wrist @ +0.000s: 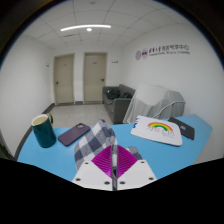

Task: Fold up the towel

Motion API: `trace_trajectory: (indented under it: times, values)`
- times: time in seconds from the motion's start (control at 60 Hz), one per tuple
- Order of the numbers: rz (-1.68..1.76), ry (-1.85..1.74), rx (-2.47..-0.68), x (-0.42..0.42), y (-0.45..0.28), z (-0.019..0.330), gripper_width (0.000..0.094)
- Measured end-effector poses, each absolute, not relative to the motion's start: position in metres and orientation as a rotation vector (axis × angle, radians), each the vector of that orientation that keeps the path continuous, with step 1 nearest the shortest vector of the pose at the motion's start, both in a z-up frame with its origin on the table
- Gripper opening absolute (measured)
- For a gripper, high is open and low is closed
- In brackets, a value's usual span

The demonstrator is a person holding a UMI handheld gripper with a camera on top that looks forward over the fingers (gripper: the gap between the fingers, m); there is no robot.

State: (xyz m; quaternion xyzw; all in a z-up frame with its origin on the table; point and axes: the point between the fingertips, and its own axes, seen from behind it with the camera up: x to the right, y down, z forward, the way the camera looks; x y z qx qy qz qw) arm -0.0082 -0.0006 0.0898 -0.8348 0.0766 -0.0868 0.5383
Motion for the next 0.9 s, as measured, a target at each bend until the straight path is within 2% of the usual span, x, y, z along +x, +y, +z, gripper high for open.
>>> trace_trajectory:
  times: [0.15,0.25,0.3,0.333,0.367,0.383,0.417,0.467,0.483,0.5,0.517,0.583,0.667,0.9]
  values:
    - [-0.167,0.275,-2.087,0.039,-0.013,0.033,0.0030]
    - [-0.078,0.256,-2.065,0.045,-0.026,0.031,0.0033]
    - [-0.068,0.226,-2.074,0.045,-0.028,0.028,0.0071]
    - [-0.045,0.205,-2.100,0.046,-0.034,0.021,0.0145]
    - [-0.017,0.201,-2.130,0.047,-0.040,0.018,0.0306]
    - [0.000,0.207,-2.135,0.048,-0.042,0.018,0.0349]
    - [0.056,0.209,-2.126,0.047,-0.045,0.024,0.0404]
    - [0.143,0.181,-2.113,0.041,-0.054,0.036,0.0580]
    - [0.169,0.168,-2.113,0.040,-0.057,0.039,0.0669]
    - [0.196,0.156,-2.112,0.040,-0.061,0.043,0.0693]
    - [0.218,0.146,-2.111,0.040,-0.065,0.047,0.0866]
    - [0.288,0.107,-2.097,0.043,-0.084,0.064,0.0823]
    - [0.328,0.083,-2.090,0.055,-0.107,0.078,0.0826]
    - [0.386,0.133,-2.093,0.093,-0.149,0.086,0.0824]
